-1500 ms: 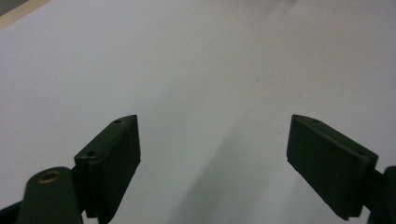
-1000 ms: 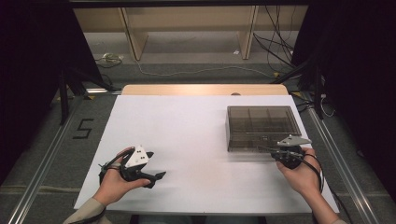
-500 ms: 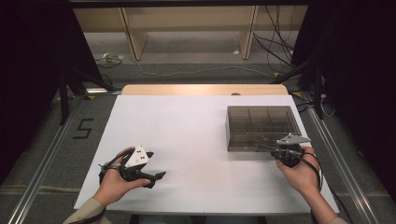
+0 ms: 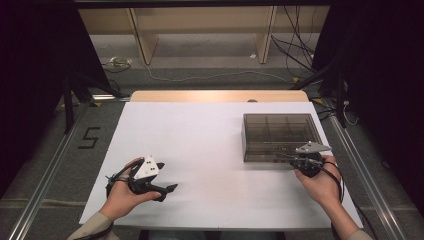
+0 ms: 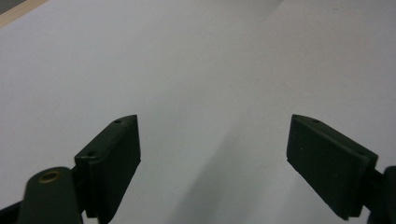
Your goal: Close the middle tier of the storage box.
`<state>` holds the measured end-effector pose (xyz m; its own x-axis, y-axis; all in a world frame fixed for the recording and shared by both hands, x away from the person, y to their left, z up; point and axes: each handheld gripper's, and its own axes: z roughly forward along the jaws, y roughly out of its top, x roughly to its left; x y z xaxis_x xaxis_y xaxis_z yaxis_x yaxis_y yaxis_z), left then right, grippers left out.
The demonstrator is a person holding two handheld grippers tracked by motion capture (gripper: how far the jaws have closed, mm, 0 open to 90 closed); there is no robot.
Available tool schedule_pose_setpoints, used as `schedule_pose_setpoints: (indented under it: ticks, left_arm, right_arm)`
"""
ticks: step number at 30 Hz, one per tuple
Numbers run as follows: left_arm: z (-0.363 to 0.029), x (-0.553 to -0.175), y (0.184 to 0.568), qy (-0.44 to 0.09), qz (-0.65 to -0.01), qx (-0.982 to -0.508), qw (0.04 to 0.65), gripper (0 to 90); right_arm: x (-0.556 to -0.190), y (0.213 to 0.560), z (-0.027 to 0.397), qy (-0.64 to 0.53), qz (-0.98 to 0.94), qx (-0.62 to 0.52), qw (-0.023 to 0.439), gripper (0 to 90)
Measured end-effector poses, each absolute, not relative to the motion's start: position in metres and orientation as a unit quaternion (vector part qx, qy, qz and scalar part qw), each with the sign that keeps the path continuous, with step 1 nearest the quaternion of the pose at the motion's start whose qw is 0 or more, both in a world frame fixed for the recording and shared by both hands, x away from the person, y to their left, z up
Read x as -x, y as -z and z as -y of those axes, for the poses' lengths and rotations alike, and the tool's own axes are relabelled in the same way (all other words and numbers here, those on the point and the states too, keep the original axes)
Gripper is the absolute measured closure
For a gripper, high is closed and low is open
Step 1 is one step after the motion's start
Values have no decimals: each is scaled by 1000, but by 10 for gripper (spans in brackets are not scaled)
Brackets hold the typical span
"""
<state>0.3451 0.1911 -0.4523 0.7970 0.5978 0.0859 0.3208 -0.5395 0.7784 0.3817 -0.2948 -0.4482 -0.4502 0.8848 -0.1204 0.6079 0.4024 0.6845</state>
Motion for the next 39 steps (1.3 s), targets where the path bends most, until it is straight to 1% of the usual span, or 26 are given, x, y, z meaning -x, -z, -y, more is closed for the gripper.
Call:
schedule_pose_setpoints:
  ticks: [17,39]
  left_arm:
    - [-191,-345,452,-173,-267,-860,398,177]
    - [-191,-345,453,-172,-267,-860,399,177]
  right_arm:
    - [-393,449,294,-291,-795,-473,244,900]
    - [-394,449,295,-290,-795,-478,236,900]
